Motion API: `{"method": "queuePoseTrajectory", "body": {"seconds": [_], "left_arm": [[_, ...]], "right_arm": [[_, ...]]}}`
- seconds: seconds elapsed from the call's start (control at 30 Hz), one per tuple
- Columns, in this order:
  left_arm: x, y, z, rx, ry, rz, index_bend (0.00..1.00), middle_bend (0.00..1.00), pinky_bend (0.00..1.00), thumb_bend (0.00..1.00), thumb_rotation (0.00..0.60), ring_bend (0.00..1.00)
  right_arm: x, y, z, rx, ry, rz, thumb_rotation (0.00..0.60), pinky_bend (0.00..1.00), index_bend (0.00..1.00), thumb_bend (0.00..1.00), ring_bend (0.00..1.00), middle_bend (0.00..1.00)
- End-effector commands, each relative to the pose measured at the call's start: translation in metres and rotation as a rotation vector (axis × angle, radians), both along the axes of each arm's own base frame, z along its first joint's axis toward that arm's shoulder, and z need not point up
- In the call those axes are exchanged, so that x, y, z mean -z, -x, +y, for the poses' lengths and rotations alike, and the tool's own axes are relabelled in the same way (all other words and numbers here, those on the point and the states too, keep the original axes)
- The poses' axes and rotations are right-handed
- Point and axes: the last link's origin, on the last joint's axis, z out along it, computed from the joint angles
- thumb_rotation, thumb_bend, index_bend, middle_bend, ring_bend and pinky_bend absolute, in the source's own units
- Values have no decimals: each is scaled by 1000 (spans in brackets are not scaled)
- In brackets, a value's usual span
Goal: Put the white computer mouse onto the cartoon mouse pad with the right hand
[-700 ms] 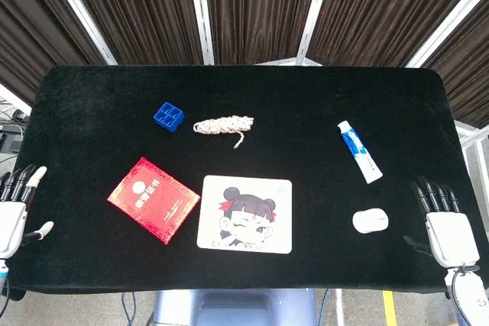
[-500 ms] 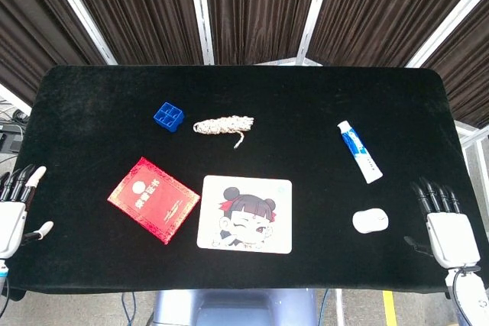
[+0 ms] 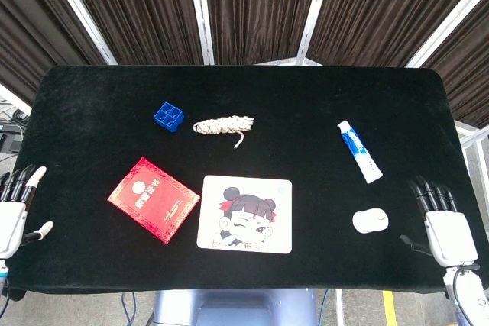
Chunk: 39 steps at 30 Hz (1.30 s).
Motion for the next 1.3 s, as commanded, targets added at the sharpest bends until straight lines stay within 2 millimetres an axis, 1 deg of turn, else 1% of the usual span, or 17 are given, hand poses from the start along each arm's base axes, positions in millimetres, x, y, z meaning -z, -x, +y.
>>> {"method": "queuePoseTrajectory", "body": {"seconds": [0.03, 0.2, 0.27, 0.33, 0.4, 0.57, 0.7, 0.93, 1.13, 1.3], "left_arm": [[0, 0, 0, 0, -2, -1, 0, 0, 0, 176, 600, 0], [1, 0, 1, -9, -1, -5, 0, 0, 0, 175, 600, 0], [1, 0, 2, -13, 1, -4, 0, 0, 0, 174, 600, 0], [2, 0, 3, -16, 2, 0, 0, 0, 0, 176, 600, 0], [2, 0, 3, -19, 5, 11, 0, 0, 0, 177, 600, 0], [4, 0, 4, -27, 16, 30, 0, 0, 0, 176, 600, 0], [4, 0, 5, -28, 18, 26, 0, 0, 0, 176, 600, 0], [6, 0, 8, -35, 31, 15, 0, 0, 0, 175, 600, 0], [6, -1, 9, -30, 28, 12, 0, 0, 0, 175, 600, 0], [6, 0, 9, -33, 28, 7, 0, 0, 0, 175, 600, 0]], "right_arm": [[-6, 3, -8, -13, -16, 0, 600, 0, 0, 67, 0, 0], [-21, 16, -20, -28, -70, -9, 600, 0, 0, 61, 0, 0], [-29, 24, -23, -38, -89, -21, 600, 0, 0, 60, 0, 0], [-34, 32, -24, -35, -90, -47, 600, 0, 0, 59, 0, 0], [-35, 35, -23, -29, -84, -87, 600, 0, 0, 60, 0, 0], [-24, 33, -25, -19, -100, -99, 600, 0, 0, 61, 0, 0], [-15, 37, -28, 8, -167, -69, 600, 0, 0, 60, 0, 0], [1, 42, -31, 64, -268, -66, 600, 0, 20, 62, 0, 0], [16, 43, -36, 44, -304, -24, 600, 0, 81, 71, 0, 0], [28, 43, -40, 44, -322, 4, 600, 0, 100, 73, 0, 0]]}}
